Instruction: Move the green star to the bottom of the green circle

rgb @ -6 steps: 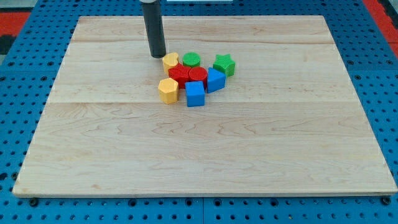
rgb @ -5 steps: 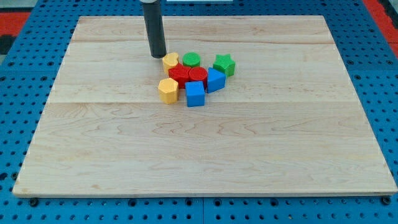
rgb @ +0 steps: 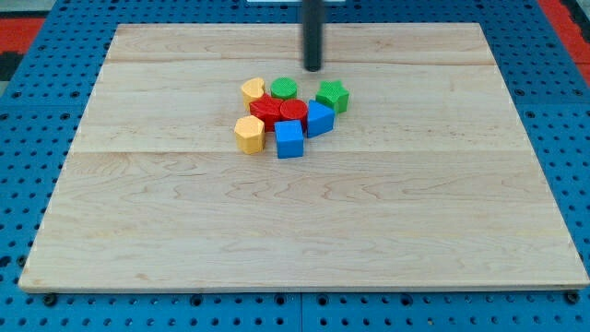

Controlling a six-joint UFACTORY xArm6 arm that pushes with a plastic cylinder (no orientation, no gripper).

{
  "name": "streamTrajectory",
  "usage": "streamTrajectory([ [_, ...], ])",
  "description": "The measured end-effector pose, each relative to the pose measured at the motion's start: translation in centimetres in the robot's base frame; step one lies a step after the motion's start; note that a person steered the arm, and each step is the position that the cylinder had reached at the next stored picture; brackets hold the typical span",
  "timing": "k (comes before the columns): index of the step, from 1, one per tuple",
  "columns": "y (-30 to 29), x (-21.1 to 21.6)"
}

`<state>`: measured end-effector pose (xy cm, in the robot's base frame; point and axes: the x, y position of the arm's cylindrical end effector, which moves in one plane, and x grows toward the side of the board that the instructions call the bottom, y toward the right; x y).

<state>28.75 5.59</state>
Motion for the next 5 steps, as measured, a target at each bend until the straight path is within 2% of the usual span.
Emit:
streamTrajectory([
  [1, 5.4, 1.4],
  [2, 3.3, 5.1],
  [3, 2.0, 6.5],
  [5, -10.1, 6.4],
])
